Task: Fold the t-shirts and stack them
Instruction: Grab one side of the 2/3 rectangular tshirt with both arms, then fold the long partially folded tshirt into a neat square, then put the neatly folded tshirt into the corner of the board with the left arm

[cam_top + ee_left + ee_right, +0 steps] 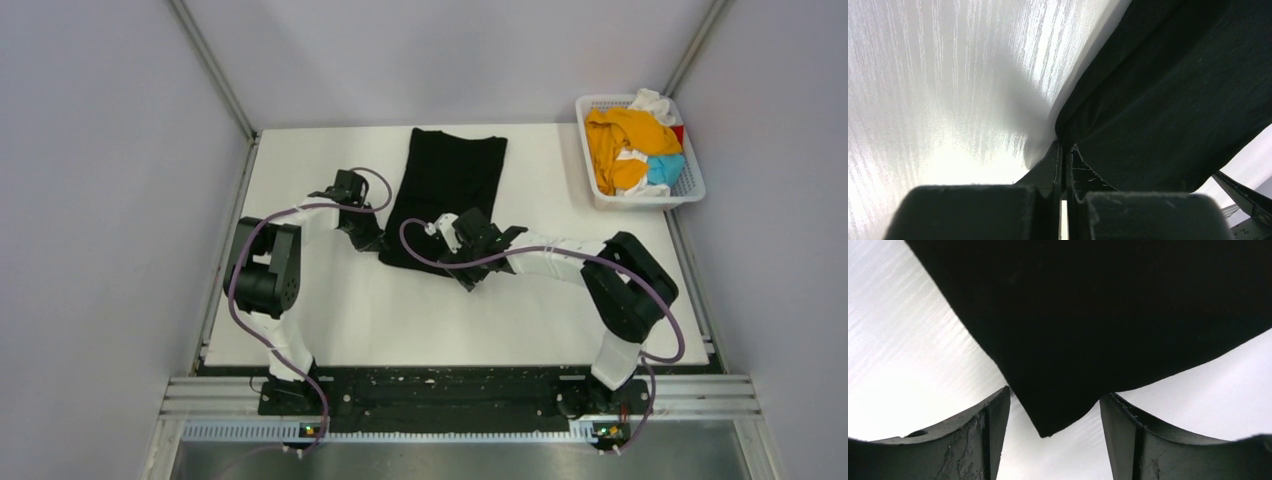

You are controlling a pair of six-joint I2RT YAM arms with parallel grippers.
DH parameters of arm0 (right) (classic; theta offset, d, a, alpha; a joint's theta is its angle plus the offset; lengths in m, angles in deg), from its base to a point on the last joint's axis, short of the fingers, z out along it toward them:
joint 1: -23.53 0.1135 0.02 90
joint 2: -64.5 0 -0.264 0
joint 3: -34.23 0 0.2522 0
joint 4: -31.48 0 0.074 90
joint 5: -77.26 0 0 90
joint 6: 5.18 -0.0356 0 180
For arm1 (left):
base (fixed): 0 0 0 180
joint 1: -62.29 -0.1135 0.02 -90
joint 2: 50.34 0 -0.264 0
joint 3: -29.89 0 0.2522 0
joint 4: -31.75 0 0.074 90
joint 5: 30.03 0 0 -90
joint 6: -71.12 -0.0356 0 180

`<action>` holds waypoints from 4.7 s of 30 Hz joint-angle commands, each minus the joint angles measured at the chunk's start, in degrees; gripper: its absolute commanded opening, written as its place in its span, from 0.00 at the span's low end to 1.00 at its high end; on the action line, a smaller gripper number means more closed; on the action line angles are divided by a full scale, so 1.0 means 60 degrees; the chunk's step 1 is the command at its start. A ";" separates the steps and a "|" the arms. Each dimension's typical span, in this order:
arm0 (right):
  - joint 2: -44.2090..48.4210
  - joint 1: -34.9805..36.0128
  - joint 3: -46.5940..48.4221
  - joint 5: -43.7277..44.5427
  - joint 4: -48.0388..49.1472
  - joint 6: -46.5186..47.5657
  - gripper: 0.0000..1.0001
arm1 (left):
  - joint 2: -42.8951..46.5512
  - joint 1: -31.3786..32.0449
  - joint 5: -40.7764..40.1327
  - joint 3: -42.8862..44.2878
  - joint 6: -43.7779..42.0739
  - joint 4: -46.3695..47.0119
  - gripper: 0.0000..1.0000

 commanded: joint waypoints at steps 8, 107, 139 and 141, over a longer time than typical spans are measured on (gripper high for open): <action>-0.0289 0.0832 0.0386 0.2218 -0.0444 0.0387 0.60 | 0.0051 0.0010 -0.0190 -0.0086 -0.0066 -0.0838 0.00; 0.1666 -0.5211 0.1340 -0.2068 -0.0029 -0.5209 0.99 | -0.2786 0.0576 0.1087 0.8323 0.0129 -0.0447 0.99; 0.3345 -0.5151 -0.0466 -0.4027 0.0444 -0.5044 0.99 | -0.5411 0.0749 0.0416 0.9077 -0.4763 -0.2921 0.04; 0.3417 -0.5153 -0.0448 -0.3937 0.0442 -0.5014 0.99 | -0.5285 0.0749 -0.0200 0.8994 -0.4633 -0.3023 0.00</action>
